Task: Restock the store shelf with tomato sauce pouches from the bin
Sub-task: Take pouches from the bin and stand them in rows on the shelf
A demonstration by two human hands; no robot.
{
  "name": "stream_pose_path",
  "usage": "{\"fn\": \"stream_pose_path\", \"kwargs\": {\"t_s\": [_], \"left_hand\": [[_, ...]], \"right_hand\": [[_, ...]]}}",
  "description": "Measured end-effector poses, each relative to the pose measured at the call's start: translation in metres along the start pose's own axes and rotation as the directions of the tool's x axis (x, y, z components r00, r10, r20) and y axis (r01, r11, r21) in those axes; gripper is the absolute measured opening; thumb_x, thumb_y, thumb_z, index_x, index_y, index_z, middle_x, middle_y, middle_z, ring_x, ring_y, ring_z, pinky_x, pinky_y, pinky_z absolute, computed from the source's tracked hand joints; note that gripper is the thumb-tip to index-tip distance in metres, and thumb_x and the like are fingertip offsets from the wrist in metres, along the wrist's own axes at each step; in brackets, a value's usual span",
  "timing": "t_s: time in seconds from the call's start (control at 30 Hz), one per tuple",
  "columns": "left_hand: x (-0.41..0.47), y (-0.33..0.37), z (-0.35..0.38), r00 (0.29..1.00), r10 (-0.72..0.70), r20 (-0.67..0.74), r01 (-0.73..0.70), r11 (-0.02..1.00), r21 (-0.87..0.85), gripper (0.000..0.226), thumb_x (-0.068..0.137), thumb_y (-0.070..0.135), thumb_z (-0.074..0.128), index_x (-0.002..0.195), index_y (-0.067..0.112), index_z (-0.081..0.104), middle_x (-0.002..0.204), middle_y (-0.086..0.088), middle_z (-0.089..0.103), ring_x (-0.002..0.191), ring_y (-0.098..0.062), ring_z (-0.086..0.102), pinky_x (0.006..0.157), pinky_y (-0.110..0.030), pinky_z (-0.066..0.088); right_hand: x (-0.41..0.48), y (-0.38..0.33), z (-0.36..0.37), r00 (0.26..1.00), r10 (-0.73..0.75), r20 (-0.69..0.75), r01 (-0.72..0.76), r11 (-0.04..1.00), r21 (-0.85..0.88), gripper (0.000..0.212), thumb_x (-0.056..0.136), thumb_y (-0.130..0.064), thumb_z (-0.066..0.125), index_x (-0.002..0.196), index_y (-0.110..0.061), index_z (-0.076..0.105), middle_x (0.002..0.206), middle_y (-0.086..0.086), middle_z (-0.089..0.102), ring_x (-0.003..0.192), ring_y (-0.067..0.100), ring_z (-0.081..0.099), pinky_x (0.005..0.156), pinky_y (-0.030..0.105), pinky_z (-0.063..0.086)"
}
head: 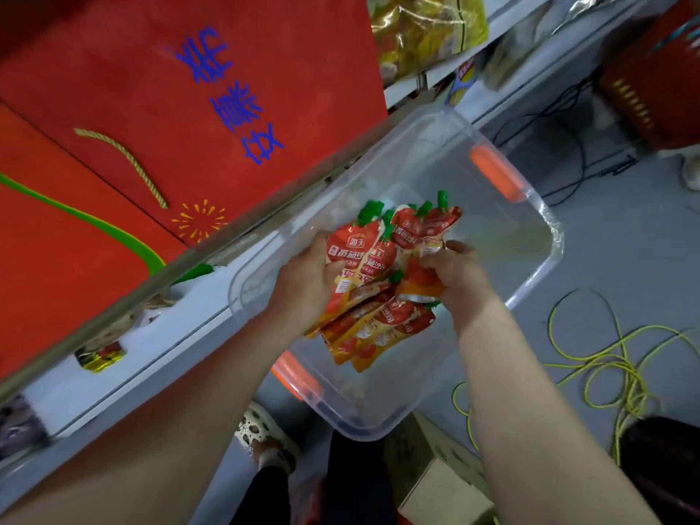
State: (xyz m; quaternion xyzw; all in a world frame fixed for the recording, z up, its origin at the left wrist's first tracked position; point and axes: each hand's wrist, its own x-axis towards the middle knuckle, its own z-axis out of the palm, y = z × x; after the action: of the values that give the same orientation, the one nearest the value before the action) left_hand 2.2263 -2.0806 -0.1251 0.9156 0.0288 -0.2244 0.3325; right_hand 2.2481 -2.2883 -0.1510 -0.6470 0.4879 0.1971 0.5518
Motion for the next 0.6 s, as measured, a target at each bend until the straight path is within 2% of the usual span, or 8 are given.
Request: {"fn": "stream_pose_path", "kwargs": {"t_s": [0.07,0.1,0.13,0.2,0.3,0.43,0.53,0.6], "left_hand": [[-0.012,0.005,-0.015,0.999,-0.050,-0.012,0.048,0.989,-0.138,0.046,0.098,0.033,0.050,0.139,0.018,0.036,0.116,-0.010,0.065,0.105,-0.030,0.061,0.084,-0.038,0.049],[-0.019,0.008,-0.023,0.996,-0.085,-0.010,0.080,0.968,-0.240,0.048,0.097,0.035,0.051,0.140,0.021,0.036,0.122,-0.007,0.064,0.108,-0.026,0.061,0.090,-0.040,0.049],[-0.028,0.010,-0.032,0.993,-0.118,-0.004,0.109,0.931,-0.348,0.050,0.094,0.039,0.052,0.140,0.024,0.038,0.126,-0.002,0.062,0.110,-0.021,0.060,0.095,-0.043,0.049],[-0.048,0.012,-0.050,0.988,-0.153,0.004,0.134,0.856,-0.499,0.056,0.086,0.046,0.051,0.139,0.031,0.040,0.128,0.006,0.061,0.115,-0.015,0.059,0.100,-0.044,0.048],[-0.084,0.011,-0.080,0.984,-0.175,-0.013,0.129,0.775,-0.618,0.044,0.093,0.036,0.056,0.136,0.035,0.045,0.121,0.014,0.063,0.111,-0.009,0.061,0.098,-0.037,0.048],[-0.139,0.008,-0.121,0.981,-0.184,-0.057,0.089,0.696,-0.712,0.034,0.094,0.030,0.060,0.127,0.029,0.053,0.112,0.014,0.067,0.101,-0.003,0.064,0.082,-0.020,0.051],[-0.181,0.001,-0.158,0.976,-0.182,-0.121,0.037,0.684,-0.729,0.028,0.092,0.023,0.064,0.119,0.024,0.058,0.109,0.005,0.070,0.100,-0.011,0.066,0.085,-0.030,0.052],[-0.209,-0.006,-0.184,0.972,-0.160,-0.173,-0.019,0.680,-0.733,0.024,0.090,0.017,0.066,0.113,0.020,0.061,0.103,0.001,0.072,0.095,-0.015,0.067,0.083,-0.032,0.053]], "right_hand": [[-0.030,-0.008,-0.007,0.986,0.005,0.166,-0.024,0.993,0.111,0.056,0.083,0.010,0.061,0.132,-0.016,0.051,0.101,0.015,0.070,0.068,0.021,0.067,0.061,0.029,0.055],[-0.045,-0.011,-0.007,0.976,-0.010,0.218,-0.020,0.990,0.136,0.053,0.081,0.009,0.062,0.124,-0.022,0.056,0.088,0.010,0.073,0.062,0.019,0.067,0.058,0.028,0.055],[-0.059,-0.012,-0.007,0.966,-0.032,0.258,-0.011,0.987,0.162,0.051,0.081,0.006,0.065,0.119,-0.027,0.058,0.081,0.006,0.074,0.062,0.019,0.069,0.061,0.030,0.058],[-0.091,-0.016,-0.004,0.944,-0.079,0.321,0.005,0.974,0.226,0.048,0.079,-0.009,0.077,0.120,-0.026,0.061,0.090,0.007,0.076,0.077,0.027,0.073,0.079,0.042,0.060],[-0.136,-0.018,0.003,0.906,-0.151,0.395,0.024,0.951,0.308,0.068,0.068,-0.038,0.086,0.125,-0.011,0.062,0.108,0.016,0.074,0.098,0.037,0.071,0.090,0.055,0.055],[-0.199,-0.026,0.012,0.873,-0.315,0.373,0.219,0.935,0.277,0.028,0.083,-0.031,0.077,0.100,-0.010,0.069,0.089,0.012,0.076,0.074,0.027,0.073,0.076,0.044,0.060],[-0.252,-0.027,0.023,0.826,-0.435,0.359,0.382,0.900,0.210,0.034,0.075,-0.033,0.080,0.100,-0.011,0.073,0.094,0.016,0.076,0.079,0.031,0.071,0.084,0.056,0.057],[-0.287,-0.027,0.034,0.785,-0.504,0.360,0.460,0.863,0.207,0.030,0.079,-0.033,0.079,0.101,-0.013,0.073,0.097,0.011,0.077,0.087,0.029,0.072,0.088,0.056,0.056]]}}
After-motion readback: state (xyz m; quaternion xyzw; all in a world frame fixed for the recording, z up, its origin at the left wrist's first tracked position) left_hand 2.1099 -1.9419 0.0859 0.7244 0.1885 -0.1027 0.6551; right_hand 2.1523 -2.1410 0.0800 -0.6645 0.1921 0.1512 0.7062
